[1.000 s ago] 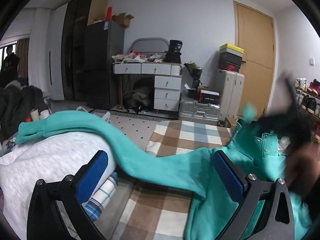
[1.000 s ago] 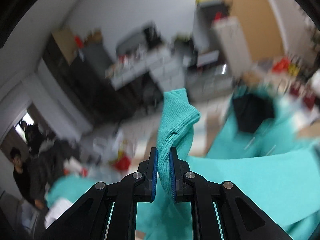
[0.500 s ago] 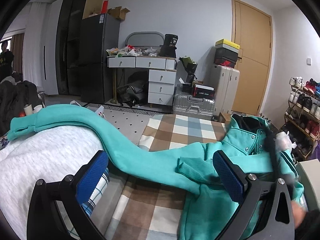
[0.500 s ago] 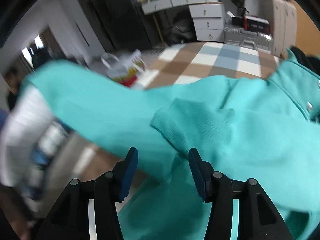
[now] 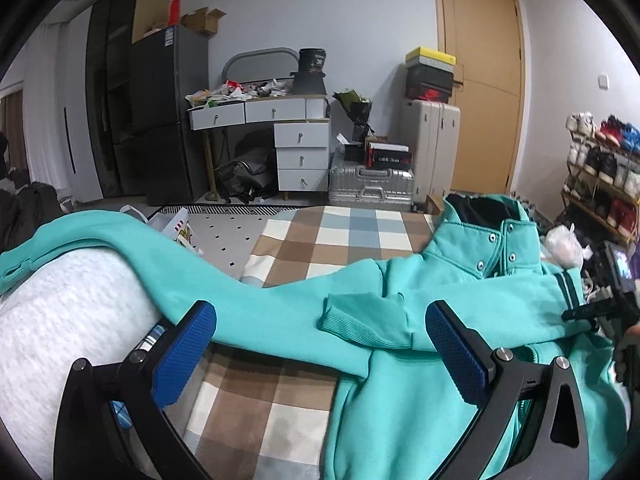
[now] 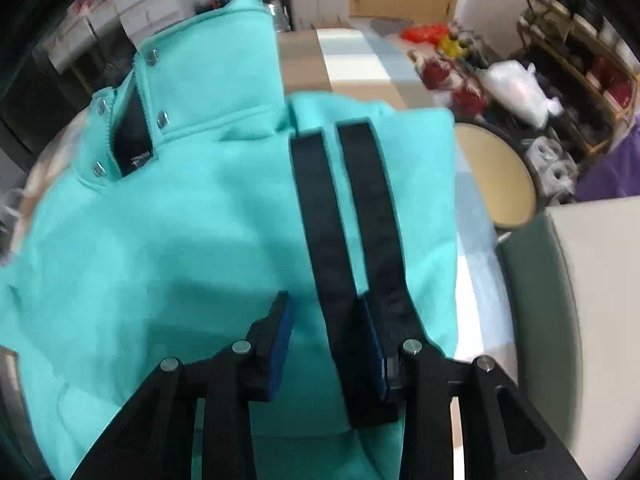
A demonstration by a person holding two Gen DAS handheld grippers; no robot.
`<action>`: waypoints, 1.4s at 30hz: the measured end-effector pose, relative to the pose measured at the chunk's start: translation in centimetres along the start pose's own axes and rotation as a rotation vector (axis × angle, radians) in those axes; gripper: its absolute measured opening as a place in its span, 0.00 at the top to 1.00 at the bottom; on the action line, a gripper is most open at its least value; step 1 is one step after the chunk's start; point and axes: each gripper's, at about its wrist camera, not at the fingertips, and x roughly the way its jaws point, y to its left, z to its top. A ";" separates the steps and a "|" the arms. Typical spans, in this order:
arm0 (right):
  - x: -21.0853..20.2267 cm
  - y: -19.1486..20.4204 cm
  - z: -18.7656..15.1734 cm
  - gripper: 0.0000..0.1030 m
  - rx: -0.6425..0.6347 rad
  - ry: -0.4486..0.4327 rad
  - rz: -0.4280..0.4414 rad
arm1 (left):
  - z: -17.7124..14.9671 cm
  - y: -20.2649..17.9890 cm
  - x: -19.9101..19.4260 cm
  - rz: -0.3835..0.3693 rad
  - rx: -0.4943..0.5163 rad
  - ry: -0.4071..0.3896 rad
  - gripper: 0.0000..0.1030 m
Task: Fold large clothes
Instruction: 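Lay the held sleeve across the hoodie body with the right gripper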
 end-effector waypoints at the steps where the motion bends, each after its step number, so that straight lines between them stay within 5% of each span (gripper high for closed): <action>1: 0.2 0.0 0.0 0.67 -0.004 0.008 0.008 | -0.1 -0.2 0.1 0.001 0.009 0.006 0.01; 6: -2.6 0.0 -0.3 0.67 -0.021 -0.107 -0.017 | -0.3 -0.5 0.3 0.011 0.023 0.026 0.01; 8: -0.4 0.4 -0.2 0.62 -0.044 0.006 -0.043 | -0.3 -0.3 0.6 0.010 0.012 0.038 0.01; 12: -2.0 3.3 -1.6 0.61 -0.158 -0.052 -0.116 | -0.3 0.1 0.8 0.007 -0.026 0.060 0.01; 15: -7.5 3.9 -3.3 0.62 -0.139 -0.190 0.009 | -0.2 0.5 0.0 -0.001 -0.044 0.044 0.01; 18: -15.9 5.2 -6.2 0.60 -0.155 -0.421 0.135 | 0.2 0.7 -1.1 0.013 -0.039 0.013 0.01; 23: -27.1 10.0 -11.3 0.01 -0.257 -0.793 0.305 | 1.6 3.2 -4.9 0.018 -0.062 -0.006 0.01; 26: -29.3 12.5 -13.3 0.00 -0.255 -0.917 0.369 | 3.1 6.4 -7.0 0.035 -0.105 0.009 0.01; 32: -22.4 16.4 -15.9 0.00 -0.191 -0.832 0.511 | 5.5 16.1 -9.1 0.077 -0.348 0.077 0.01; 36: -18.6 16.5 -15.6 0.00 -0.211 -0.706 0.457 | 5.4 20.7 -8.0 0.093 -0.428 0.144 0.01; 39: -18.7 15.3 -16.3 0.00 -0.173 -0.778 0.497 | 4.4 23.7 -6.0 0.056 -0.537 0.195 0.01; 42: -18.2 14.3 -15.5 0.00 -0.115 -0.717 0.581 | 3.4 25.2 -4.1 -0.029 -0.637 0.264 0.01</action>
